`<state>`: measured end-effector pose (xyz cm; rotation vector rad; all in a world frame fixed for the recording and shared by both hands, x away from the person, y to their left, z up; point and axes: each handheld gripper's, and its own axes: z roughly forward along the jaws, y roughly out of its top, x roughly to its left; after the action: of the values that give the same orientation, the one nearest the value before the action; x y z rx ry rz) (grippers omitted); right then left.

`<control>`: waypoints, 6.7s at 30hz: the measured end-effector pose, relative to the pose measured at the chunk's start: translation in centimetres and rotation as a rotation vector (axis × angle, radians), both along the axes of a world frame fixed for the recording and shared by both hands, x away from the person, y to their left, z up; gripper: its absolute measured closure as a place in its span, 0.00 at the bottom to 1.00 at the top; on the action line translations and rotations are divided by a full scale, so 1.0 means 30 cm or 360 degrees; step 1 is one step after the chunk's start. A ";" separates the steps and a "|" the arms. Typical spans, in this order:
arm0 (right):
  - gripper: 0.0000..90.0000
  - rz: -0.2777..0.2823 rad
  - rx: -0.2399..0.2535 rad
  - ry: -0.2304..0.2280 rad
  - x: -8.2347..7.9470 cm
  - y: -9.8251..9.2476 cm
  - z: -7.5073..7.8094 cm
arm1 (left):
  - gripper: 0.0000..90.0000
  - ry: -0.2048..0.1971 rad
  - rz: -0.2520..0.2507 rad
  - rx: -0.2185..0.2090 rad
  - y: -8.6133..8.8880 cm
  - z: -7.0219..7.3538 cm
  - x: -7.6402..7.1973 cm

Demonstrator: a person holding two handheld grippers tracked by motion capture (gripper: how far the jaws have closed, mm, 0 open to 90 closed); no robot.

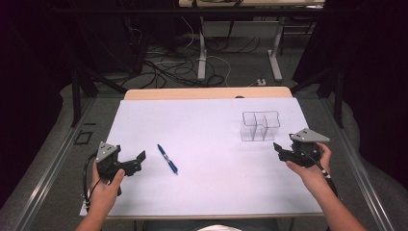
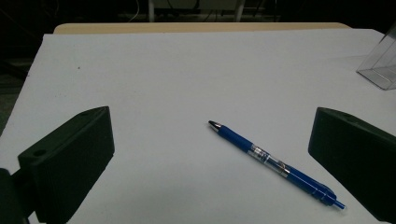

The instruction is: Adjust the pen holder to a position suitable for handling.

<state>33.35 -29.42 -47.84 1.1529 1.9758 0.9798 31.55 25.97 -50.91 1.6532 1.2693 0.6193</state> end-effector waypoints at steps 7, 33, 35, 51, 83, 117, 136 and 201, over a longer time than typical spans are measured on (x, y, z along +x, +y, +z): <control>0.34 0.0149 -0.0158 0.0042 0.047 0.018 0.051 | 0.01 0.0007 0.0001 0.0016 0.001 -0.003 0.002; 0.43 0.0612 -0.0853 0.0242 0.170 0.122 0.179 | 0.01 0.0056 -0.0053 0.0047 0.001 -0.010 0.003; 0.44 0.0651 -0.0900 0.0239 0.180 0.123 0.180 | 0.01 0.0059 -0.0052 0.0046 0.002 -0.011 0.003; 0.48 0.0916 -0.1215 0.0261 0.227 0.178 0.183 | 0.01 0.0076 -0.0075 0.0058 0.001 -0.012 0.003; 0.62 0.1151 -0.1302 0.0463 0.406 0.181 0.117 | 0.01 0.0093 -0.0082 0.0046 0.001 -0.021 0.006; 0.80 0.1339 -0.1343 0.0622 0.487 0.228 0.055 | 0.01 0.0106 -0.0092 0.0047 -0.001 -0.025 0.008; 0.92 0.1386 -0.1335 0.0679 0.499 0.230 0.067 | 0.01 0.0112 -0.0102 0.0057 -0.003 -0.027 0.009; 0.99 0.1483 -0.1240 0.0810 0.493 0.804 0.158 | 0.01 0.0117 -0.0098 0.0038 0.012 -0.022 0.009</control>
<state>48.13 -5.30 -43.10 -0.0188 2.9900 0.1737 31.82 26.31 -51.56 1.7419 1.2629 0.5424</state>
